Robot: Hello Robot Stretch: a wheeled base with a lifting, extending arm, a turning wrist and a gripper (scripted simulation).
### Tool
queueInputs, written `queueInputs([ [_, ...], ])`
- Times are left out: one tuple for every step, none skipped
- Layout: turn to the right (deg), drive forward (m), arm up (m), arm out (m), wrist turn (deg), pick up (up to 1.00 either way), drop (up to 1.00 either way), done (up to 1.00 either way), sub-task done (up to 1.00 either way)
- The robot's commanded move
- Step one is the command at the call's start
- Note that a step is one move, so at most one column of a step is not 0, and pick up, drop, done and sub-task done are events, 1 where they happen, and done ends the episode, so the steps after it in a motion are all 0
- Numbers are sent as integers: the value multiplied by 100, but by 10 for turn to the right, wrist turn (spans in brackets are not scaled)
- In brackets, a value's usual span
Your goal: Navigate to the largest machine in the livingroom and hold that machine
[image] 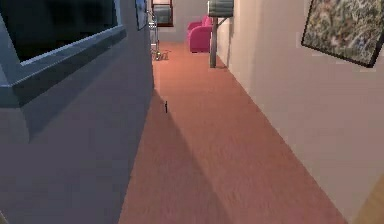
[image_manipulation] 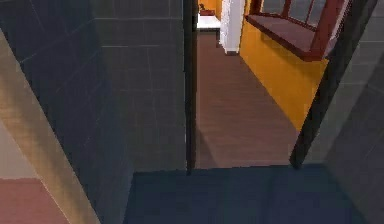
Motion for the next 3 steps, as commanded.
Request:
queueInputs([
  [0, 100, 0, 0, 0, 0, 0, 0, 0],
  [30, 0, 0, 0, 0, 0, 0, 0, 0],
  [0, 100, 0, 0, 0, 0, 0, 0, 0],
])
